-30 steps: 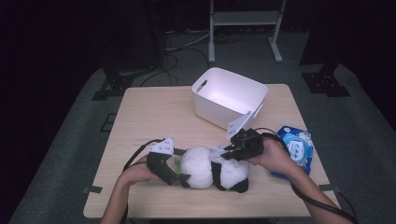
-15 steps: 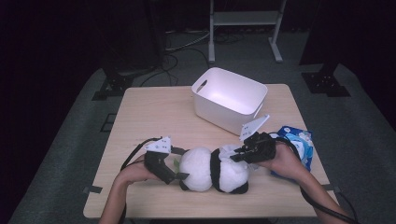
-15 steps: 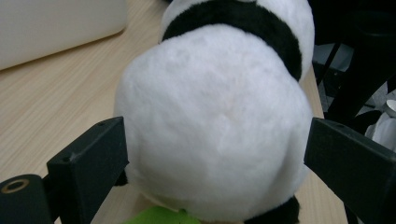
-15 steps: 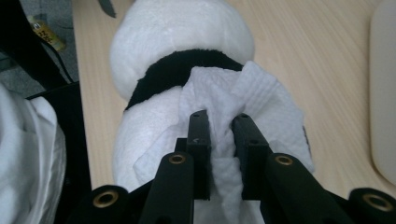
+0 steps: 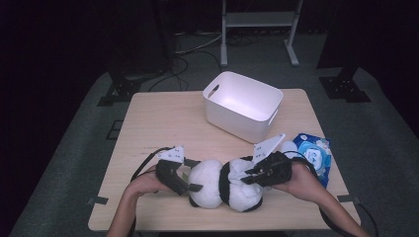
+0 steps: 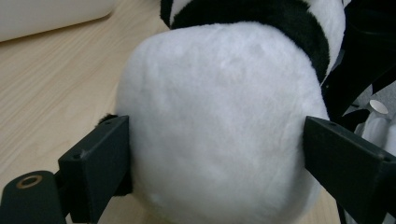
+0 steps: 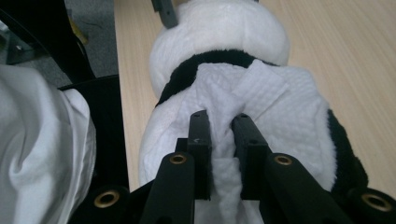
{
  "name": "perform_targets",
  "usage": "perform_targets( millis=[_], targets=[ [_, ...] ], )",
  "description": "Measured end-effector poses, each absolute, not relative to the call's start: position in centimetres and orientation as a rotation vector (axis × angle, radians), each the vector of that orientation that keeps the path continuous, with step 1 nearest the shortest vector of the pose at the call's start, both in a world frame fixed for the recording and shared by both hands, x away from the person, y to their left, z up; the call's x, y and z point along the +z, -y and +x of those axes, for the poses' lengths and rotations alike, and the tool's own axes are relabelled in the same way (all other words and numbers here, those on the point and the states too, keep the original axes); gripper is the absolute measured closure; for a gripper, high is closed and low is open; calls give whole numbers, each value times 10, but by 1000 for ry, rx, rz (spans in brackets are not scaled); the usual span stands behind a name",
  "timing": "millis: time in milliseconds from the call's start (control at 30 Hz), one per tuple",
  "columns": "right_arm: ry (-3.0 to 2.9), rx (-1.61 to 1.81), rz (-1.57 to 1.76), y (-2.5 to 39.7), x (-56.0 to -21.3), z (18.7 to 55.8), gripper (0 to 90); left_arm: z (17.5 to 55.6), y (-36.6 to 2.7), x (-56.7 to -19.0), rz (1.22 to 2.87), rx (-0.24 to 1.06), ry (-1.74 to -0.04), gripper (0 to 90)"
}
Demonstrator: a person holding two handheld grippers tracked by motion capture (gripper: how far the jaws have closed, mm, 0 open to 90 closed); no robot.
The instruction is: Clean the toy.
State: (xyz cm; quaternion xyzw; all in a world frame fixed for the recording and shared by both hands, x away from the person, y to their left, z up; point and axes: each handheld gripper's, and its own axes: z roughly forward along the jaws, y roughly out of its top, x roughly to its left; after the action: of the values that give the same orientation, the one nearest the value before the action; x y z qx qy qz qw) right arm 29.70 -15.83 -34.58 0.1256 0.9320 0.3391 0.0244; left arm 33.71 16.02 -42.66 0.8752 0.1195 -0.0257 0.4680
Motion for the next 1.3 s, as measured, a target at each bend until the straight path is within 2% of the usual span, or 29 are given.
perform_targets(
  millis=[233, 533, 700, 833, 1133, 1300],
  targets=[
    [-2889, 1004, 347, 134, -339, 305, 788, 337, -162, -427, 2138, -71, -290, 106],
    [-2925, 935, 237, 71, -346, 324, 791, 333, -158, -426, 2156, -69, -248, 115],
    [-2933, 921, 228, 62, -347, 331, 791, 333, -159, -426, 2157, -70, -256, 114],
    [-2922, 899, 277, 78, -344, 334, 790, 333, -158, -425, 2159, -67, -254, 113],
    [-2835, 979, 462, 152, -331, 325, 790, 333, -158, -425, 2163, -65, -258, 112],
    [-2799, 1026, 530, 179, -332, 318, 788, 333, -158, -425, 2162, -65, -259, 112]
  ],
)
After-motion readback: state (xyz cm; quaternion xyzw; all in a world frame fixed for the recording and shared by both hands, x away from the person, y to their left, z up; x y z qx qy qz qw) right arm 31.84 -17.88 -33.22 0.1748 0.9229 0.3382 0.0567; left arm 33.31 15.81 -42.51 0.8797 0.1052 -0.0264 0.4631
